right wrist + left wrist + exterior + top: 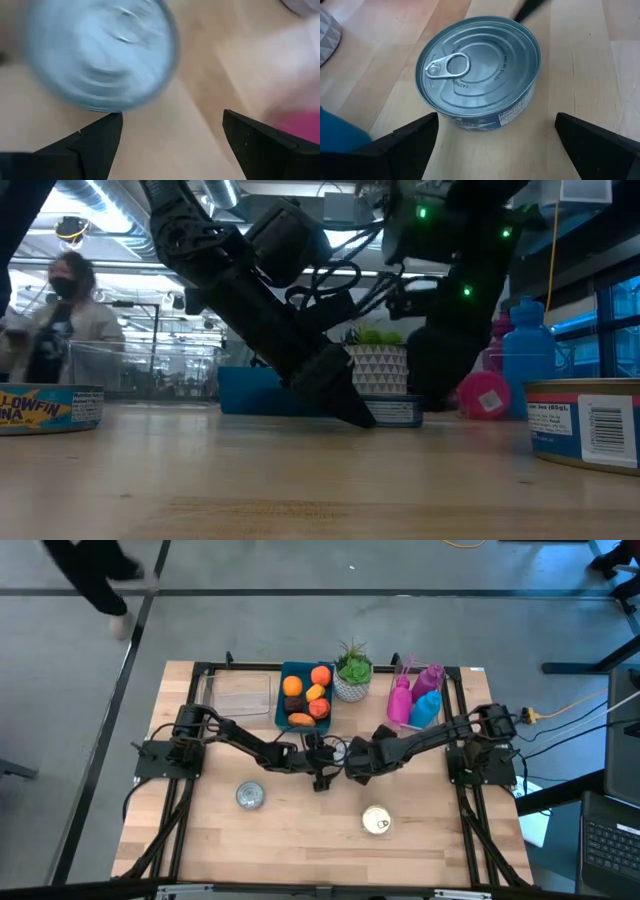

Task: Pick & Place Food Item
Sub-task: Put the blue tuna can into the left transparent bin

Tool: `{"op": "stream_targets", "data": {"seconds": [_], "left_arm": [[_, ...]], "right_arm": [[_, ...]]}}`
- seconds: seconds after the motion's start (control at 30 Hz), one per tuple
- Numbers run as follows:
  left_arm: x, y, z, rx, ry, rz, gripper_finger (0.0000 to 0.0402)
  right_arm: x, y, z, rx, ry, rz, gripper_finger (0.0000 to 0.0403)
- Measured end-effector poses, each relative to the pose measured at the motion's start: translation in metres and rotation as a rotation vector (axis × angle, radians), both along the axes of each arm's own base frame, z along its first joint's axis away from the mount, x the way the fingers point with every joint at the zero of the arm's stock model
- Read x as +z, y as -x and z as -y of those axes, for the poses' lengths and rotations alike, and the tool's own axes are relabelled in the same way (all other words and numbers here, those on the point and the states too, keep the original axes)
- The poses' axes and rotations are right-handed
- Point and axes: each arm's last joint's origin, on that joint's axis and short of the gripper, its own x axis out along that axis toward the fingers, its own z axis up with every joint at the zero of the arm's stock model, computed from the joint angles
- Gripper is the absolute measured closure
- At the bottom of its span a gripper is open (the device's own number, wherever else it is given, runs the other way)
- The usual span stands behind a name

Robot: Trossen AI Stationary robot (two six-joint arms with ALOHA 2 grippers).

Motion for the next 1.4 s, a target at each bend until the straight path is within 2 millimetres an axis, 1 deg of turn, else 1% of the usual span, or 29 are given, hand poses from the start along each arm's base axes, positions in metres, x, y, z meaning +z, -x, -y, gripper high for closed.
{"op": "stream_targets", "data": {"seconds": [0.1, 0.23, 0.33, 0.4, 0.5, 0.67, 0.73, 1.0, 1.1, 1.23, 1.4], "left_arm": [[0.000, 0.000, 0.000, 0.017, 0.000, 0.003, 0.0002], [0.000, 0.000, -0.001, 0.059, 0.006, 0.017, 0.0002], [0.000, 0.001, -0.001, 0.087, -0.002, 0.024, 0.0002], [0.001, 0.000, -0.002, 0.108, -0.017, 0.034, 0.0002], [0.002, 0.001, -0.001, 0.144, -0.058, 0.043, 0.0002], [0.003, 0.002, 0.002, 0.183, -0.198, 0.015, 0.0002], [0.003, 0.002, 0.004, 0.166, -0.225, 0.004, 0.0002], [0.004, 0.000, 0.006, 0.117, -0.194, 0.018, 0.0002], [0.004, 0.000, 0.006, 0.108, -0.186, 0.019, 0.0002], [0.001, -0.002, 0.007, 0.065, -0.144, 0.022, 0.0002], [-0.010, -0.004, 0.008, 0.042, -0.107, 0.014, 0.0002]], "right_arm": [[-0.001, 0.007, 0.012, -0.070, 0.046, -0.063, 0.0062], [-0.001, 0.005, 0.026, -0.097, 0.070, -0.057, 0.0062], [-0.005, -0.001, 0.035, -0.085, 0.047, -0.045, 0.0062], [-0.011, -0.004, 0.039, -0.066, -0.004, -0.056, 0.0062], [-0.016, -0.009, 0.039, -0.018, -0.052, -0.055, 0.0062], [-0.015, -0.013, 0.035, -0.008, -0.050, -0.005, 0.0062], [-0.015, -0.015, 0.033, -0.003, -0.056, 0.016, 0.0062], [-0.014, -0.020, 0.030, 0.027, -0.066, 0.064, 0.0062], [-0.012, -0.022, 0.028, 0.036, -0.028, 0.087, 0.0062], [-0.004, -0.023, 0.025, 0.055, 0.021, 0.131, 0.0062], [0.007, -0.023, 0.023, 0.063, 0.064, 0.180, 0.0062]]}}
